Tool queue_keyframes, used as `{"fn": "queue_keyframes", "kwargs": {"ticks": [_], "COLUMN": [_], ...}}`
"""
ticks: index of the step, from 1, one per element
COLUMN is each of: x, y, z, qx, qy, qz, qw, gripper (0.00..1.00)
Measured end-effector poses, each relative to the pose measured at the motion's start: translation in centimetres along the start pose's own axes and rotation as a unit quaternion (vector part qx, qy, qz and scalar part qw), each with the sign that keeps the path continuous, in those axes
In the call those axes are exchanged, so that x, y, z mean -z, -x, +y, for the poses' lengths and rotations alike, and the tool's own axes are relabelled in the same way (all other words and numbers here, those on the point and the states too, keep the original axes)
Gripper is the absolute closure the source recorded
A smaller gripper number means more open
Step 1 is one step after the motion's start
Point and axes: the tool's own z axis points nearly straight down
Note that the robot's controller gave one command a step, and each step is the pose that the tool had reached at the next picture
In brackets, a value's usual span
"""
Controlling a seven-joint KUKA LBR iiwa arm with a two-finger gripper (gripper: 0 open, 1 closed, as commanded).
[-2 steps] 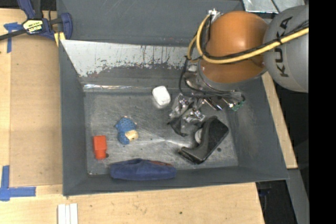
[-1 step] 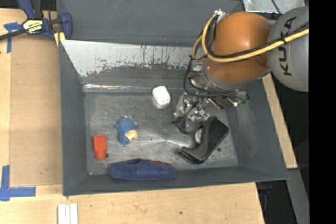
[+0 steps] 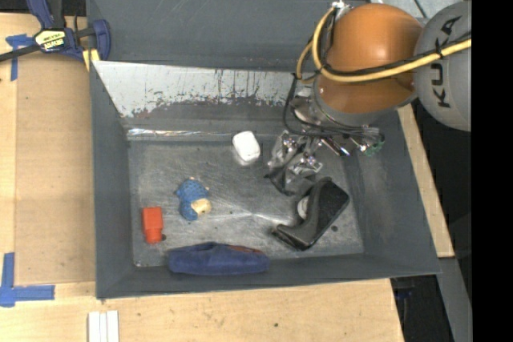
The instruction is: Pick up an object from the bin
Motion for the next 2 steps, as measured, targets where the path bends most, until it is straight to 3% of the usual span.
{"fn": "queue_keyframes", "kwargs": {"ticks": [1, 2], "x": [-0.15, 0.24], "y": [3.05, 2.56], "z": [1.05, 0.58], "qx": [0.249, 0.245], "qy": [0.001, 0.001], "qz": [-0.0003, -0.0007], "qw": [0.9685, 0.9696], "gripper": [1.00, 1.00]}}
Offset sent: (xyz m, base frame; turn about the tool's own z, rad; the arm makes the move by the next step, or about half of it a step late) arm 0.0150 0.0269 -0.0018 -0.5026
